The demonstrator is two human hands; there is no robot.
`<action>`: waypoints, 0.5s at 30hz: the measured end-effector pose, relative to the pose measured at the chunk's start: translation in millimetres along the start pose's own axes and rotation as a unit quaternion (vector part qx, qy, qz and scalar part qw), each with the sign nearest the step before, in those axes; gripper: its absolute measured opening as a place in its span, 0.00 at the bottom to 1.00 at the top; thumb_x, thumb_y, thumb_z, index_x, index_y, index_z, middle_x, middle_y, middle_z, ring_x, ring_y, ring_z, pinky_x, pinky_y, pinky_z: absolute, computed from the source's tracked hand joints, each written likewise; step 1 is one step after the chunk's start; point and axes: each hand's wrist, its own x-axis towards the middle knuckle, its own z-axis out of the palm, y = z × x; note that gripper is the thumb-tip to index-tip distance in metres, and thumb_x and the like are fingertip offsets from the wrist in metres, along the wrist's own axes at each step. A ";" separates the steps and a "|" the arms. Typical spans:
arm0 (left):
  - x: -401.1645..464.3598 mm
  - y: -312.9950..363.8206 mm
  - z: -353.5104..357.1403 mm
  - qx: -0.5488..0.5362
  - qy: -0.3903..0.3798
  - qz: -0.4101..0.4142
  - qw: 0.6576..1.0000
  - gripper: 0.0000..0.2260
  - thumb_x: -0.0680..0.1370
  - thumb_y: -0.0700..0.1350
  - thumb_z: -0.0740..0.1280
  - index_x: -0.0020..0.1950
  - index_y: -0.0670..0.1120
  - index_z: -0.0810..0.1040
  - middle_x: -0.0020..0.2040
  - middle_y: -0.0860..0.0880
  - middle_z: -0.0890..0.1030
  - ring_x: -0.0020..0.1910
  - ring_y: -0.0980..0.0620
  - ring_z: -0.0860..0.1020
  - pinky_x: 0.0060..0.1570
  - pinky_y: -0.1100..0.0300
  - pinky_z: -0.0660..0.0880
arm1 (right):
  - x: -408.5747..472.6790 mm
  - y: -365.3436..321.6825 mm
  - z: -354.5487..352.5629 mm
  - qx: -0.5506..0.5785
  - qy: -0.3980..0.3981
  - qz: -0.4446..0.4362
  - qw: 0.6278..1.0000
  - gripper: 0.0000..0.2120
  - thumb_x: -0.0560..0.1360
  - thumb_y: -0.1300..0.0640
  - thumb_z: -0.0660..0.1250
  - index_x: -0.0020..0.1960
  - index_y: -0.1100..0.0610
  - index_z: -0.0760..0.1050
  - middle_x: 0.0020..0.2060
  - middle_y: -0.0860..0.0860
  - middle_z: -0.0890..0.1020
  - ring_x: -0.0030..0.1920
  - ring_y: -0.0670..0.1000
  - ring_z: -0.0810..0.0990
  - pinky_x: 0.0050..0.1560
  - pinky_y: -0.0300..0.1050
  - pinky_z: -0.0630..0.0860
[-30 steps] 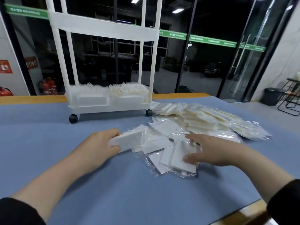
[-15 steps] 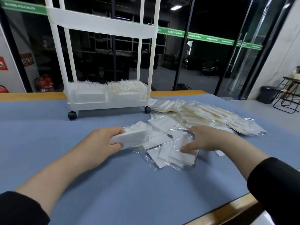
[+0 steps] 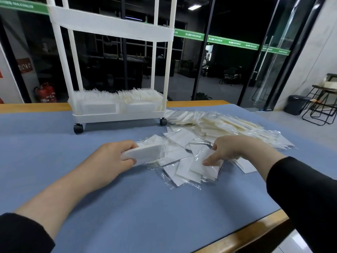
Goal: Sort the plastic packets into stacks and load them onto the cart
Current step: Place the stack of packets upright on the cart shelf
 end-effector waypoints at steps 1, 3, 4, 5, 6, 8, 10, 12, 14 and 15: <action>0.0 -0.3 -0.1 -0.002 0.000 0.000 1.000 0.08 0.78 0.44 0.70 0.46 0.59 0.78 0.38 0.59 0.80 0.35 0.60 0.74 0.34 0.67 0.70 | -1.7 -0.4 -0.1 0.009 0.002 -0.003 1.000 0.34 0.65 0.28 0.73 0.56 0.56 0.79 0.50 0.50 0.82 0.50 0.53 0.79 0.47 0.46 0.74; -0.1 0.2 -0.8 -0.006 0.001 -0.001 1.000 0.07 0.78 0.44 0.70 0.46 0.58 0.79 0.38 0.61 0.80 0.35 0.61 0.74 0.33 0.69 0.70 | -5.8 -1.4 -0.7 0.034 0.021 -0.007 0.999 0.29 0.68 0.33 0.74 0.56 0.55 0.77 0.51 0.48 0.79 0.51 0.53 0.77 0.47 0.46 0.71; -0.1 0.5 -1.2 -0.009 0.004 -0.001 1.000 0.07 0.78 0.44 0.70 0.46 0.58 0.79 0.37 0.62 0.79 0.35 0.62 0.74 0.34 0.69 0.70 | -8.3 -2.0 -0.9 0.050 0.034 -0.009 0.998 0.25 0.69 0.37 0.75 0.56 0.54 0.76 0.51 0.49 0.79 0.49 0.52 0.76 0.45 0.45 0.70; 0.0 0.4 -1.5 -0.010 0.007 -0.002 1.000 0.07 0.78 0.44 0.70 0.46 0.58 0.79 0.37 0.62 0.79 0.35 0.62 0.74 0.34 0.69 0.70 | -10.3 -2.6 -0.8 0.065 0.045 -0.013 0.997 0.22 0.70 0.40 0.75 0.54 0.54 0.76 0.49 0.49 0.79 0.45 0.50 0.75 0.42 0.44 0.69; 0.0 0.4 -1.9 -0.012 0.010 -0.003 1.000 0.07 0.78 0.44 0.70 0.46 0.58 0.79 0.37 0.62 0.79 0.35 0.62 0.74 0.34 0.69 0.70 | -12.5 -2.8 0.0 0.077 0.051 -0.015 0.996 0.19 0.71 0.43 0.76 0.53 0.54 0.76 0.47 0.50 0.80 0.41 0.49 0.75 0.38 0.43 0.68; -0.5 1.2 -2.0 -0.013 0.010 -0.007 1.000 0.07 0.78 0.43 0.69 0.46 0.57 0.79 0.37 0.63 0.79 0.34 0.63 0.74 0.33 0.69 0.70 | -16.7 -2.9 3.7 0.125 0.057 -0.018 0.990 0.15 0.71 0.50 0.76 0.54 0.55 0.78 0.41 0.52 0.82 0.36 0.49 0.76 0.37 0.41 0.71; -0.2 1.3 -2.1 -0.016 0.013 -0.009 1.000 0.07 0.78 0.43 0.69 0.47 0.57 0.79 0.38 0.59 0.80 0.35 0.61 0.75 0.34 0.67 0.70 | -16.6 -1.1 6.7 0.243 0.069 -0.036 0.967 0.15 0.71 0.59 0.75 0.57 0.55 0.77 0.44 0.58 0.83 0.37 0.52 0.79 0.37 0.45 0.78; 0.6 0.9 -3.2 -0.026 0.026 -0.014 0.999 0.09 0.78 0.44 0.70 0.49 0.60 0.77 0.41 0.57 0.81 0.37 0.58 0.76 0.35 0.65 0.71 | -19.6 -0.3 4.4 0.353 0.094 -0.072 0.928 0.15 0.74 0.66 0.70 0.57 0.54 0.76 0.47 0.59 0.81 0.36 0.54 0.80 0.35 0.45 0.80; 1.1 0.1 -5.3 -0.040 0.048 -0.026 0.998 0.12 0.77 0.45 0.71 0.50 0.62 0.74 0.45 0.57 0.81 0.36 0.56 0.75 0.35 0.62 0.71 | -24.4 -2.7 -2.0 0.376 0.138 -0.115 0.909 0.14 0.75 0.67 0.66 0.54 0.50 0.76 0.45 0.56 0.80 0.35 0.54 0.79 0.34 0.44 0.77; 1.2 -0.4 -6.8 -0.055 0.061 -0.032 0.996 0.12 0.77 0.45 0.71 0.50 0.62 0.73 0.44 0.57 0.81 0.36 0.55 0.75 0.36 0.61 0.71 | -27.7 -6.1 -5.4 0.369 0.164 -0.138 0.904 0.14 0.76 0.66 0.65 0.53 0.47 0.76 0.43 0.54 0.80 0.34 0.53 0.78 0.35 0.46 0.77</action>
